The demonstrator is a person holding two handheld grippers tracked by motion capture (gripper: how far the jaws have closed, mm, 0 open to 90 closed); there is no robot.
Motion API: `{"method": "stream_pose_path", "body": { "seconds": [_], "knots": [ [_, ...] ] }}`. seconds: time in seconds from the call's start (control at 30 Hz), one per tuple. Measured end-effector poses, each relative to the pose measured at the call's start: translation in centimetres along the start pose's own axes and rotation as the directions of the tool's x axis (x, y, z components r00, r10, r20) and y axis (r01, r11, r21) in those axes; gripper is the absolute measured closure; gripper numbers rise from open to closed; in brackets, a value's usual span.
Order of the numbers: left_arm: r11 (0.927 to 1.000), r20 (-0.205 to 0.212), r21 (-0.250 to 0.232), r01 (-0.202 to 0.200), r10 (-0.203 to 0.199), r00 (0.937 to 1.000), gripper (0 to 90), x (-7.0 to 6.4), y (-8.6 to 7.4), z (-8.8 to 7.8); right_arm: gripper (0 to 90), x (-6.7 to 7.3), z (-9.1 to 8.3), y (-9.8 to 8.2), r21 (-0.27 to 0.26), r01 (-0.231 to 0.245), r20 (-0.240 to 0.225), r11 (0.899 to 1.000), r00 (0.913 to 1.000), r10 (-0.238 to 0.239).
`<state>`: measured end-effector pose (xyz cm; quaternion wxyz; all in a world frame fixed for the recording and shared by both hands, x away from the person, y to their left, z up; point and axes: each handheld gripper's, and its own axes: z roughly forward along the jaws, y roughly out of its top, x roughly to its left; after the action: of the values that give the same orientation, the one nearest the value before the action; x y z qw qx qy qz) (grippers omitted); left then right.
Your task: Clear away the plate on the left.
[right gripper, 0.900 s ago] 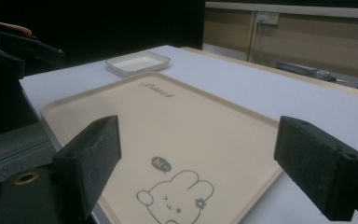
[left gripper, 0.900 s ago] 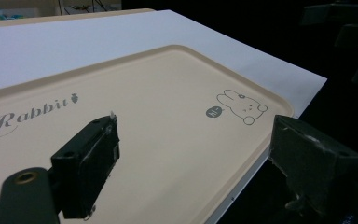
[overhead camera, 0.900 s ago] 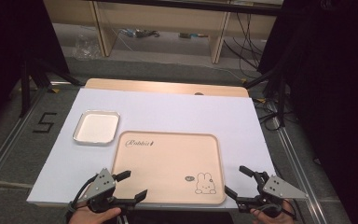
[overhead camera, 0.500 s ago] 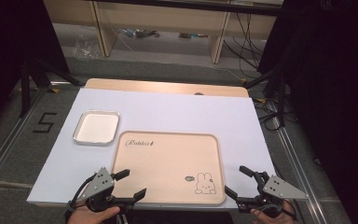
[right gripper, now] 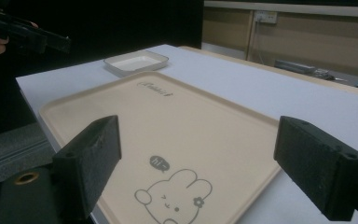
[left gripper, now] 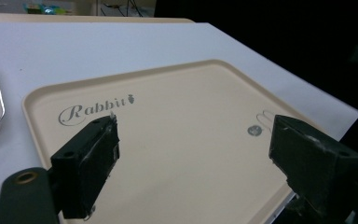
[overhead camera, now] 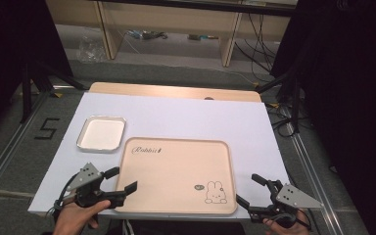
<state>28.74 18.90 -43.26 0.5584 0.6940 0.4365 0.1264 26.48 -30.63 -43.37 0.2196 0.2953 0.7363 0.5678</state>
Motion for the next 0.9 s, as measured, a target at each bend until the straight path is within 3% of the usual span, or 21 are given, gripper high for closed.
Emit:
{"method": "stream_pose_path", "body": {
  "seconds": [0.03, 0.17, 0.2, 0.37, 0.43, 0.5, 0.57, 0.63, 0.73, 0.83, 0.9],
  "knots": [
    [1.0000, -0.018, -0.001, 0.005, -0.005, 0.9998, 15.3, 0.4, 0.2, 0.0, 15.5, 0.0, 0.0, 0.0, 0.007, 0.001, -0.001, 1.000, 1.0000, -0.001],
    [0.9989, -0.092, 0.011, -0.046, 0.047, 0.9947, 15.5, 2.0, 1.0, 0.0, 15.5, 0.0, 0.0, 0.0, 0.005, 0.008, 0.005, 1.000, 1.0000, -0.008],
    [0.9991, -0.093, 0.013, -0.041, 0.042, 0.9948, 15.5, 2.4, 1.2, 0.0, 15.5, 0.1, 0.0, 0.0, 0.015, -0.007, -0.016, 1.000, 0.9998, 0.007],
    [0.9991, -0.141, 0.033, -0.025, 0.029, 0.9896, 15.6, 4.4, 2.8, -0.3, 15.5, 0.1, 0.0, 0.0, 0.022, -0.007, -0.009, 1.000, 0.9999, 0.007],
    [0.9988, -0.146, 0.047, 0.009, -0.002, 0.9893, 15.6, 5.3, 3.3, -0.3, 15.5, 0.2, -0.1, -0.1, 0.037, -0.028, -0.016, 0.999, 0.9995, 0.029],
    [0.9976, -0.152, 0.059, 0.037, -0.028, 0.9880, 15.6, 6.1, 3.6, -0.2, 15.5, 0.1, 0.0, -0.1, 0.024, -0.015, -0.011, 1.000, 0.9998, 0.015],
    [0.9950, -0.188, 0.093, 0.035, -0.016, 0.9820, 16.5, 7.0, 4.0, 0.0, 15.6, -0.1, 0.1, -0.1, 0.003, 0.010, -0.004, 1.000, 0.9999, -0.010],
    [0.9925, -0.222, 0.119, 0.029, -0.002, 0.9750, 16.9, 8.0, 4.5, 0.1, 15.6, 0.0, 0.0, -0.1, 0.019, -0.010, -0.010, 1.000, 0.9999, 0.011],
    [0.9854, -0.220, 0.157, 0.067, -0.032, 0.9749, 20.9, 9.7, 5.1, 0.3, 15.6, -0.1, 0.1, -0.1, 0.009, 0.003, -0.004, 1.000, 1.0000, -0.003],
    [0.9819, -0.268, 0.167, 0.089, -0.042, 0.9626, 23.7, 11.4, 5.8, 0.4, 15.6, -0.1, 0.1, -0.1, 0.013, 0.005, -0.005, 1.000, 1.0000, -0.005],
    [0.9766, -0.257, 0.168, 0.135, -0.089, 0.9624, 23.6, 12.4, 6.2, 0.5, 15.7, -0.1, 0.1, -0.1, 0.008, 0.007, -0.003, 1.000, 1.0000, -0.007]
  ]
}}
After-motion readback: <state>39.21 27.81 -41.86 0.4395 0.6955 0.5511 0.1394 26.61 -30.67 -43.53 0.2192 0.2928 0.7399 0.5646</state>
